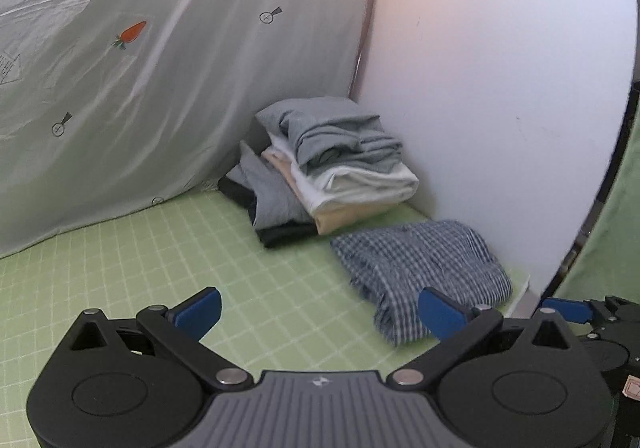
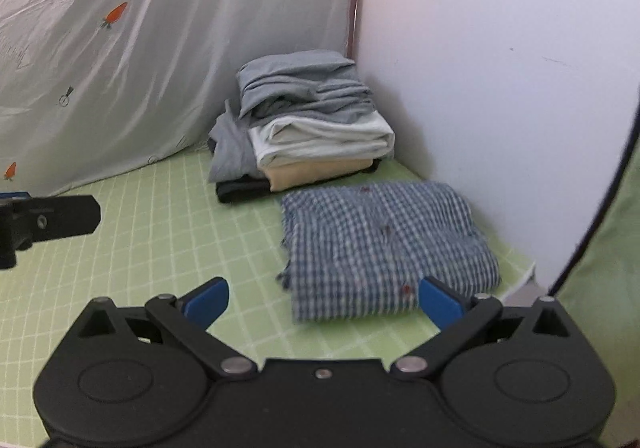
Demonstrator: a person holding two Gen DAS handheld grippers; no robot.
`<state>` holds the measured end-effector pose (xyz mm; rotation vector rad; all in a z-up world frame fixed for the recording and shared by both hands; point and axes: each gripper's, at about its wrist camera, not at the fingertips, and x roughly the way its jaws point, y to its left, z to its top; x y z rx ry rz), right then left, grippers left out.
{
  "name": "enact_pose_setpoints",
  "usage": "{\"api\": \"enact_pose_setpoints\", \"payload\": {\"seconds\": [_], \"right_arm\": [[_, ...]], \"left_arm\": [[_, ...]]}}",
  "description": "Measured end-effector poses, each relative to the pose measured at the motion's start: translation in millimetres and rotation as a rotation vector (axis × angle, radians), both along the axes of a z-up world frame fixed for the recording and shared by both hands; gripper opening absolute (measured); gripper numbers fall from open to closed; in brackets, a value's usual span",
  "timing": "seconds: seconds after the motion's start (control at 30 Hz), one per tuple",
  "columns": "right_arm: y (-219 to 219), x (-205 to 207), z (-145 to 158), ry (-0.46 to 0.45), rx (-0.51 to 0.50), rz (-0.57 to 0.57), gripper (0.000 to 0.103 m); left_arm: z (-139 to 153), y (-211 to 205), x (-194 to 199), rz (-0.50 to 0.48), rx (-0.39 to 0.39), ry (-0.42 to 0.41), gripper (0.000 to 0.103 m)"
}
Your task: Fold clothes
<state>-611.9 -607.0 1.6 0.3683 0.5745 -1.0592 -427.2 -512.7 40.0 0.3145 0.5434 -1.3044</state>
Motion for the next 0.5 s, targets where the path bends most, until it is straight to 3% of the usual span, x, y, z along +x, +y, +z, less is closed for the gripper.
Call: {"api": "enact_pose_setpoints", "payload": {"seconds": [0.5], "right_arm": [[74,9,-1,0.014,-0.033,-0.059,0.102]], "left_arm": [[-9,62,12,-0.039,0.027,0.001,0.103]]}}
